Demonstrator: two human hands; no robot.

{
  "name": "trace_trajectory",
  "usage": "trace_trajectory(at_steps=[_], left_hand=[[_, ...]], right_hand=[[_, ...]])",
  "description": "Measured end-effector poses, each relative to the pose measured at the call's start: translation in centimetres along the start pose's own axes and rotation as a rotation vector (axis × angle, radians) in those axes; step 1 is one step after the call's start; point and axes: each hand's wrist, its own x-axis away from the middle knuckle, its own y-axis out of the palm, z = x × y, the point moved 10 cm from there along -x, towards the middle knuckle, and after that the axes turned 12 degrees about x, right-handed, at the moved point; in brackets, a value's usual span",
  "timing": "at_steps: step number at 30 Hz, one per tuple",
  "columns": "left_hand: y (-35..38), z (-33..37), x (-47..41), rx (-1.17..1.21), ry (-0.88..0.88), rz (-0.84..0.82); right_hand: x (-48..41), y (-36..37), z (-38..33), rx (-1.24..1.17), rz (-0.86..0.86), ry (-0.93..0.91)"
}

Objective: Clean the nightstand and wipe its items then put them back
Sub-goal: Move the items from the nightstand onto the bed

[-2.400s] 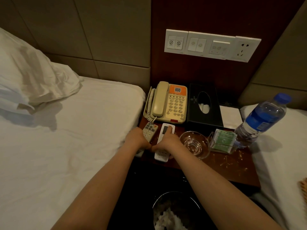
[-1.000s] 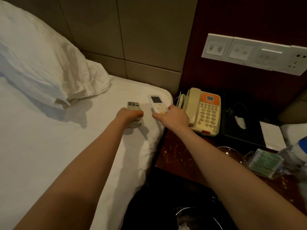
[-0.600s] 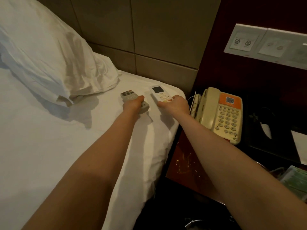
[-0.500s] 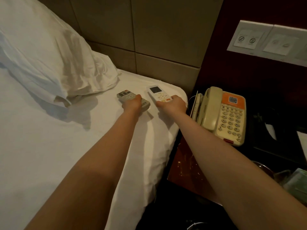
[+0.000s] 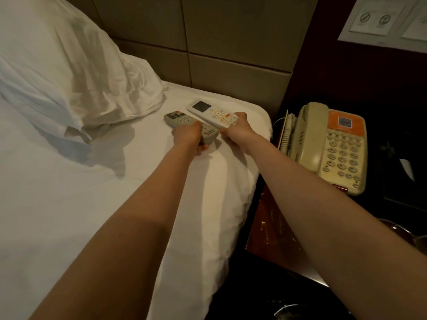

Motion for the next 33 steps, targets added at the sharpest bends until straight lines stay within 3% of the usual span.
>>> trace_trajectory(at_steps=[4,13,17,20,28,33], left_hand=[[-0.1,-0.3,0.8,0.012,-0.007,0.043],[-0.2,0.0,2.7,-0.245,-0.059,0.042],[0.0,1.3,4.6,-0.519,0.080,0.094],[1.4,1.1,6.4,-0.492,0.129,0.086],[8.9,-1.6,13.8,-0.351,0.201,-0.269],[11.5,-4.4,18.4,-0.441,0.180,-0.354]], right_hand=[[0.5,-0.2,0.0,0.058,0.008,-0.033],[3.9,-1.7,-0.5,-0.001,0.128,-0.057],[5.9,-3.8,0.7,0.089,0.162,-0.061],[7.5,-6.5,2.0,0.107,0.189,-0.062],[13.1,-13.9,4.8,0.233,0.290,-0.057],[16.5,-17.2,7.3,0.322,0.313,-0.055]])
